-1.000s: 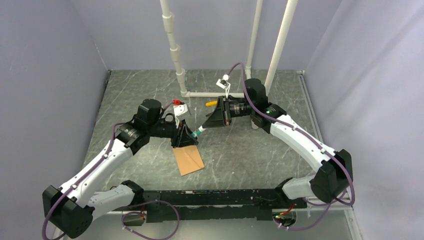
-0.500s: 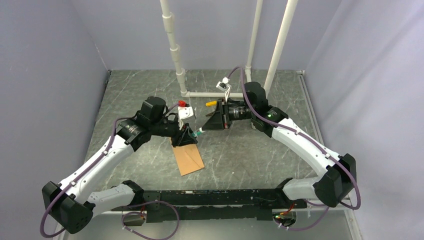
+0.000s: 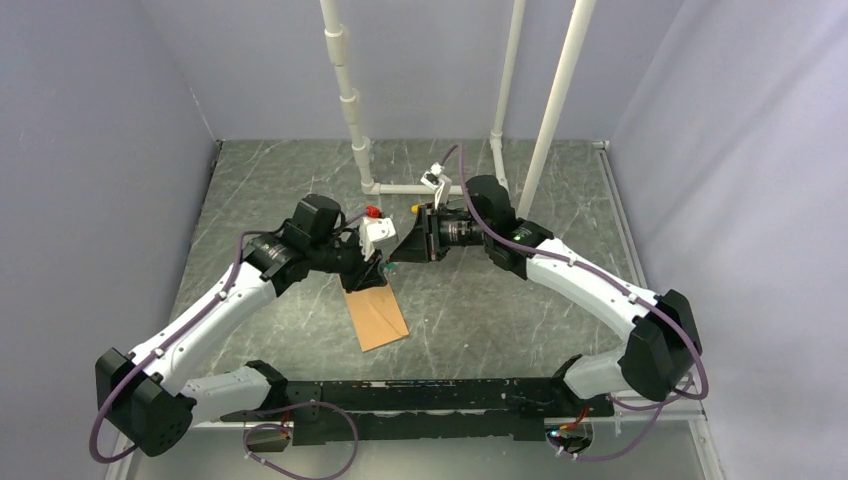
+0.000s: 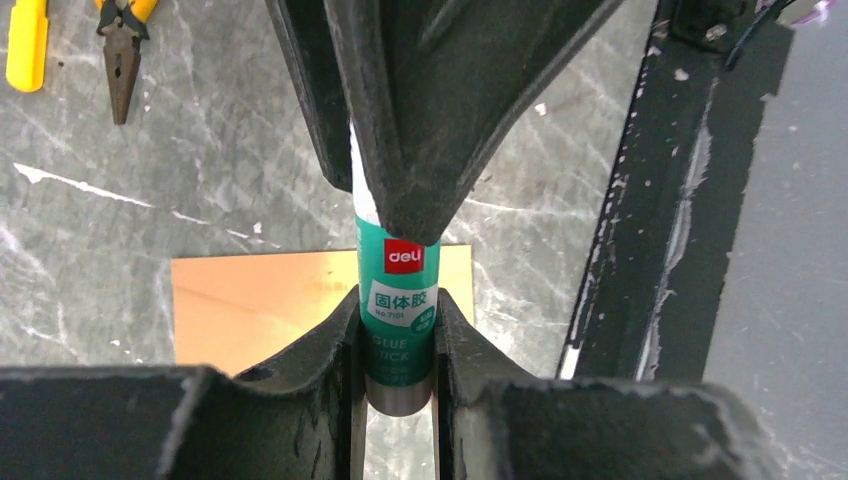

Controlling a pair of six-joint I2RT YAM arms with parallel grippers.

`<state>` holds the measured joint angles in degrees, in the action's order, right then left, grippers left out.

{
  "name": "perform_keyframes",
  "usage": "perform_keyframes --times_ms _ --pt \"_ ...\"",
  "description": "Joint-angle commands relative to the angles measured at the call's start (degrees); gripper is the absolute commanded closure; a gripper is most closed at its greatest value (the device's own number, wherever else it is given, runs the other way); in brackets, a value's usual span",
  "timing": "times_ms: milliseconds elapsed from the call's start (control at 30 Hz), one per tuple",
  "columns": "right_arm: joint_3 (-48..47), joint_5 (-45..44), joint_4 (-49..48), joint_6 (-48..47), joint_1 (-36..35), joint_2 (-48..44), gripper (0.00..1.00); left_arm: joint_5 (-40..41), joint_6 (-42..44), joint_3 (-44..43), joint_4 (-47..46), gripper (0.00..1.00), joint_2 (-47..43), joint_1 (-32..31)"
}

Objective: Place the letter into the envelope and seal it

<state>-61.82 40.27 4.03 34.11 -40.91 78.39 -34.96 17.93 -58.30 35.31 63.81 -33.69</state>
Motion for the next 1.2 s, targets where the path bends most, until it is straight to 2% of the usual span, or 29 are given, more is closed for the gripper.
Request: perform_keyframes --times_ms 0,533,633,800,867,933,1067,1167 --pt "4.4 4.8 3.6 3.4 -8.1 3.8 1.00 -1.9 2.9 -7.8 -28.5 0.97 -0.2 -1.1" --pt "8.8 -0.8 -2.4 8.7 -10.2 5.7 1.00 6.0 -8.8 -6.1 -40.0 0.98 1.6 -0.6" --pt "7.5 -1.3 -1.8 9.1 -9.2 4.9 1.00 4.2 -6.9 -4.4 -37.8 0.98 0.3 -0.5" --pt "-0.5 -4.1 6.6 4.8 -6.0 2.6 1.00 -1.0 -3.0 1.1 -30.8 0.98 -3.4 -0.5" --pt "-4.2 -4.6 10.2 3.2 -4.1 1.8 0.91 -2.9 -2.5 2.3 -27.7 0.98 -4.1 -0.6" --pt "-8.5 -6.6 13.7 1.9 -2.6 1.3 0.71 -4.0 -2.4 4.0 -26.5 0.98 -5.0 -0.5" --pt "-14.5 -7.1 17.7 0.7 0.2 1.2 0.39 -4.0 -2.9 6.8 -26.9 0.98 -6.9 -0.6" --pt "-17.5 -7.4 19.4 0.0 1.1 1.3 0.30 -4.0 -2.5 6.5 -25.5 0.98 -6.7 -0.6"
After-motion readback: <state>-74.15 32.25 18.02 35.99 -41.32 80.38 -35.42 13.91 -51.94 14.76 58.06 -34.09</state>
